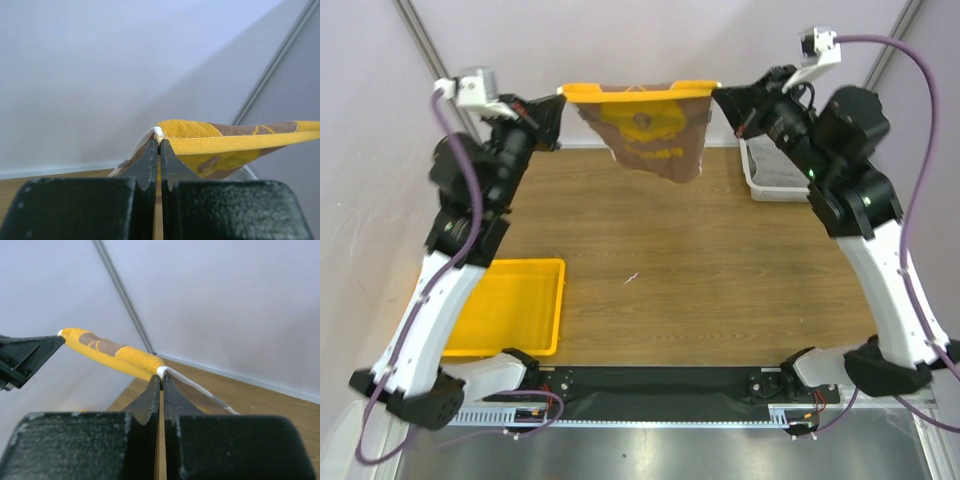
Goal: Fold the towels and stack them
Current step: Fold the towel
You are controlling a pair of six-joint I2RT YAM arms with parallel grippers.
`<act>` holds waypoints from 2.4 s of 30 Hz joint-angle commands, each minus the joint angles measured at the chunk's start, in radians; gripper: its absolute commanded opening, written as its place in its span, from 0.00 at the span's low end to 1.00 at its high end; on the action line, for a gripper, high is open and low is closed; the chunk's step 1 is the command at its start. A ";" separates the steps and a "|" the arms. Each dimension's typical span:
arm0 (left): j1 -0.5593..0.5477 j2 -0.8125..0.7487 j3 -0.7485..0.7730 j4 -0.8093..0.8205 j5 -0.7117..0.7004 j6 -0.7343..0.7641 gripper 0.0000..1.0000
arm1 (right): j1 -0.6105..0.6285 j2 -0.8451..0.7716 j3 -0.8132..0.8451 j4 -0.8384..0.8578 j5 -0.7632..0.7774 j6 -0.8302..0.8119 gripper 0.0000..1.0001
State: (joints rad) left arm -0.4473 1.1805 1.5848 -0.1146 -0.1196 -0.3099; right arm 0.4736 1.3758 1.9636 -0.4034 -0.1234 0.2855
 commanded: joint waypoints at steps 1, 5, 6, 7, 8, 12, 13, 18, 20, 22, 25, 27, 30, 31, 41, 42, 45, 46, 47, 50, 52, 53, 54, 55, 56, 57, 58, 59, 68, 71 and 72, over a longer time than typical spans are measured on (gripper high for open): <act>-0.004 -0.119 -0.028 -0.063 0.001 0.038 0.00 | 0.094 -0.092 -0.037 -0.035 0.172 -0.062 0.00; -0.011 -0.229 -0.014 -0.161 0.005 0.014 0.00 | 0.181 -0.179 -0.025 -0.118 0.240 -0.075 0.00; -0.013 -0.258 -0.005 -0.215 0.003 0.005 0.00 | 0.200 -0.194 -0.020 -0.135 0.257 -0.071 0.00; -0.013 -0.271 0.007 -0.246 0.003 -0.004 0.00 | 0.213 -0.219 -0.016 -0.152 0.267 -0.068 0.00; -0.013 -0.277 0.039 -0.276 0.008 -0.027 0.00 | 0.244 -0.225 0.006 -0.190 0.292 -0.065 0.00; -0.013 -0.245 0.147 -0.497 0.006 -0.125 0.00 | 0.278 -0.212 0.075 -0.314 0.372 -0.051 0.00; -0.013 -0.225 0.150 -0.523 0.008 -0.147 0.00 | 0.278 -0.204 0.080 -0.334 0.387 -0.043 0.00; -0.013 -0.200 -0.006 -0.536 -0.029 -0.247 0.00 | 0.278 -0.201 -0.076 -0.364 0.542 0.010 0.00; -0.013 -0.185 -0.098 -0.507 -0.041 -0.270 0.00 | 0.272 -0.211 -0.156 -0.322 0.582 0.014 0.00; -0.013 -0.167 -0.169 -0.470 -0.072 -0.274 0.00 | 0.234 -0.207 -0.261 -0.284 0.573 0.038 0.00; -0.013 -0.128 -0.257 -0.410 -0.110 -0.284 0.00 | 0.124 -0.192 -0.430 -0.191 0.405 0.081 0.00; -0.011 -0.090 -0.307 -0.338 -0.120 -0.279 0.00 | 0.071 -0.173 -0.518 -0.128 0.328 0.107 0.00; -0.007 -0.029 -0.382 -0.239 -0.132 -0.273 0.00 | 0.017 -0.146 -0.637 0.001 0.254 0.109 0.00; -0.002 0.020 -0.406 -0.214 -0.130 -0.271 0.00 | 0.011 -0.115 -0.653 0.039 0.249 0.106 0.00; 0.071 0.358 -0.309 -0.037 -0.088 -0.221 0.00 | -0.147 0.237 -0.582 0.251 0.044 0.084 0.00; 0.078 0.387 -0.295 -0.016 -0.069 -0.215 0.00 | -0.154 0.265 -0.545 0.256 0.030 0.081 0.00; 0.093 0.484 -0.247 0.027 -0.028 -0.187 0.00 | -0.176 0.376 -0.490 0.273 0.004 0.069 0.00; 0.099 0.508 -0.220 0.036 -0.003 -0.173 0.00 | -0.188 0.402 -0.453 0.275 -0.002 0.067 0.00; 0.102 0.539 -0.200 0.049 0.012 -0.167 0.00 | -0.194 0.457 -0.428 0.276 -0.016 0.066 0.00; 0.114 0.662 -0.079 0.026 0.046 -0.158 0.00 | -0.230 0.537 -0.333 0.276 -0.057 0.080 0.00; 0.119 0.747 0.019 0.018 0.049 -0.143 0.00 | -0.243 0.610 -0.278 0.272 -0.073 0.084 0.00; 0.122 0.772 0.050 0.010 0.051 -0.135 0.00 | -0.254 0.633 -0.225 0.268 -0.091 0.084 0.00; 0.124 0.801 0.084 0.006 0.051 -0.130 0.00 | -0.259 0.678 -0.191 0.264 -0.097 0.084 0.00; 0.128 0.844 0.148 -0.002 0.054 -0.120 0.00 | -0.262 0.698 -0.163 0.250 -0.108 0.084 0.00; 0.131 0.869 0.182 -0.020 0.058 -0.117 0.00 | -0.268 0.713 -0.113 0.242 -0.113 0.080 0.00; 0.134 0.890 0.214 -0.029 0.060 -0.113 0.00 | -0.270 0.733 -0.089 0.235 -0.116 0.077 0.00; 0.139 0.924 0.271 -0.042 0.063 -0.107 0.00 | -0.274 0.759 -0.071 0.223 -0.119 0.078 0.00; 0.139 0.935 0.293 -0.055 0.066 -0.107 0.00 | -0.277 0.772 -0.039 0.215 -0.131 0.078 0.00; 0.140 0.773 0.121 -0.085 0.152 -0.115 0.00 | -0.285 0.662 -0.143 0.141 -0.202 0.129 0.00; 0.140 0.688 -0.029 -0.097 0.176 -0.136 0.00 | -0.283 0.585 -0.273 0.127 -0.211 0.135 0.00; 0.140 0.627 -0.072 -0.097 0.179 -0.146 0.00 | -0.282 0.533 -0.307 0.117 -0.206 0.135 0.00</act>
State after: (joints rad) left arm -0.3130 1.9785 1.6028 -0.2081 0.0208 -0.4446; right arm 0.1909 2.0644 1.7233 -0.2550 -0.3069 0.4076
